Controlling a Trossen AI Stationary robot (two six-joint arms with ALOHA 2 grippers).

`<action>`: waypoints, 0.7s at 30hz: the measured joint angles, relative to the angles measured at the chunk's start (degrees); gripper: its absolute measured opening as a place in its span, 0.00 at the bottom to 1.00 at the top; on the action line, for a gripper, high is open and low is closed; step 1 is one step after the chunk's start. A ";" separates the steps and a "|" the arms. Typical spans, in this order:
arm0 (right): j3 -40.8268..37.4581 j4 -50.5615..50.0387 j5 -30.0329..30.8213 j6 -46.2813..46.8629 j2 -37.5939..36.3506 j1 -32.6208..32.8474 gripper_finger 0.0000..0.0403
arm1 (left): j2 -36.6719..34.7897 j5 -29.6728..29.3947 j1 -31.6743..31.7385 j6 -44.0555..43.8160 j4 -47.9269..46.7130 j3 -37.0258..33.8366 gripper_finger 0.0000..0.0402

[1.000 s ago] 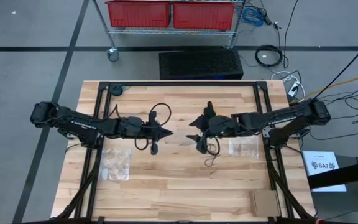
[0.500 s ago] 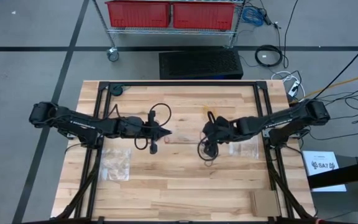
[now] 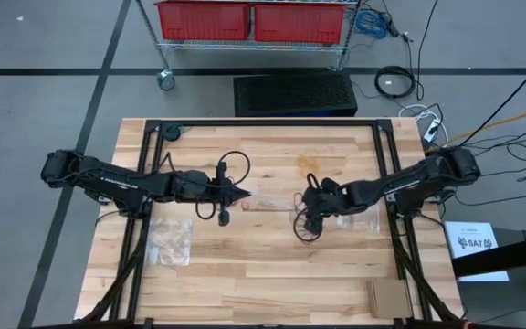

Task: Sort rubber bands
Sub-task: Put the purple rubber band into the top right transparent zip bag

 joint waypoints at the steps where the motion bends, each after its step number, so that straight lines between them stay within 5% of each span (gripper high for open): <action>1: 0.00 0.65 0.02 -0.76 1.01 -0.02 0.49 | 0.00 0.00 0.00 0.00 0.03 0.00 0.00; 13: 0.30 4.70 -0.34 -4.30 11.21 -2.99 0.38 | 0.00 0.00 -0.01 -0.04 -0.02 0.00 0.00; 21: 0.52 6.64 -0.75 -5.60 12.19 -2.75 0.03 | 0.00 0.00 0.00 -0.07 -0.02 0.00 0.00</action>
